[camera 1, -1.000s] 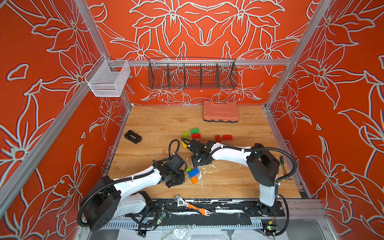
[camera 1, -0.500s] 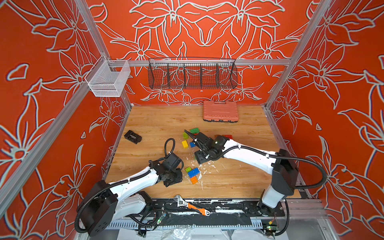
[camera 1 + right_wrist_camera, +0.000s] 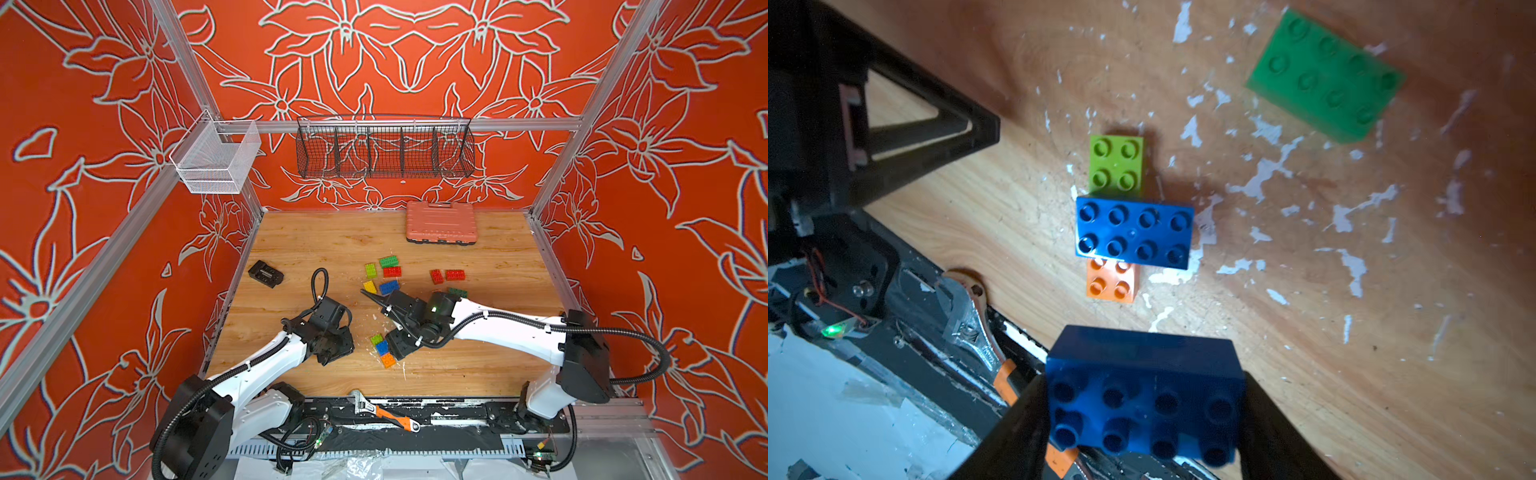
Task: Assemble a rectangle with lego
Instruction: Assemble the lego brick with the lego brick.
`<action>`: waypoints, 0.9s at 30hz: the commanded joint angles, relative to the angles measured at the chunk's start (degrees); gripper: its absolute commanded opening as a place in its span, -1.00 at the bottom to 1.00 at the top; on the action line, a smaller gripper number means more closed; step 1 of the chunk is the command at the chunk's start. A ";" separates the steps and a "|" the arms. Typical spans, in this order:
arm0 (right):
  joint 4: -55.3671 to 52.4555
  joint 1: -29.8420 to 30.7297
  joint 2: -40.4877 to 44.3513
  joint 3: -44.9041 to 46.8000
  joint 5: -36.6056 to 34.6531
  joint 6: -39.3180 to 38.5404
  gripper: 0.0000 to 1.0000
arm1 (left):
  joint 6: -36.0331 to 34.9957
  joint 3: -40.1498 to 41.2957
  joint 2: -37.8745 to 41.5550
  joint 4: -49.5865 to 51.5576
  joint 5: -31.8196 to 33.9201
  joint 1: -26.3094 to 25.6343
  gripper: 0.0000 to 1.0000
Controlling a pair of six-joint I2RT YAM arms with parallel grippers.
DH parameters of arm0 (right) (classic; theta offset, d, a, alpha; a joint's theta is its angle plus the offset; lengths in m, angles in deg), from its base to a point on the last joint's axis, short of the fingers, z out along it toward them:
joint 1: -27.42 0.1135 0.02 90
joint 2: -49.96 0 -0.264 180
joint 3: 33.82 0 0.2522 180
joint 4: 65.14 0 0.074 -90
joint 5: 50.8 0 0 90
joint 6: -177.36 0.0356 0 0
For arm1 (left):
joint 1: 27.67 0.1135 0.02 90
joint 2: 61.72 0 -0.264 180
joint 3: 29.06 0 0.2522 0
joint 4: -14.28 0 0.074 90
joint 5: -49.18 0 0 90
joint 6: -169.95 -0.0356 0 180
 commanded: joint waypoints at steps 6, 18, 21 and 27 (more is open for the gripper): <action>5.53 2.75 -3.26 3.39 0.87 6.68 -0.04 | -2.43 -0.07 4.05 3.85 -0.04 2.56 -0.27; 5.49 2.67 -7.47 1.47 -1.40 4.49 -0.04 | -2.68 0.21 4.69 3.41 -0.66 2.90 -0.24; 5.23 2.64 -7.80 0.62 -2.00 4.42 -0.04 | -2.79 0.21 4.44 3.41 -0.77 2.93 -0.24; 5.38 2.26 -7.56 0.31 -3.74 4.48 -0.06 | -2.96 0.34 4.43 3.27 -0.84 3.04 -0.24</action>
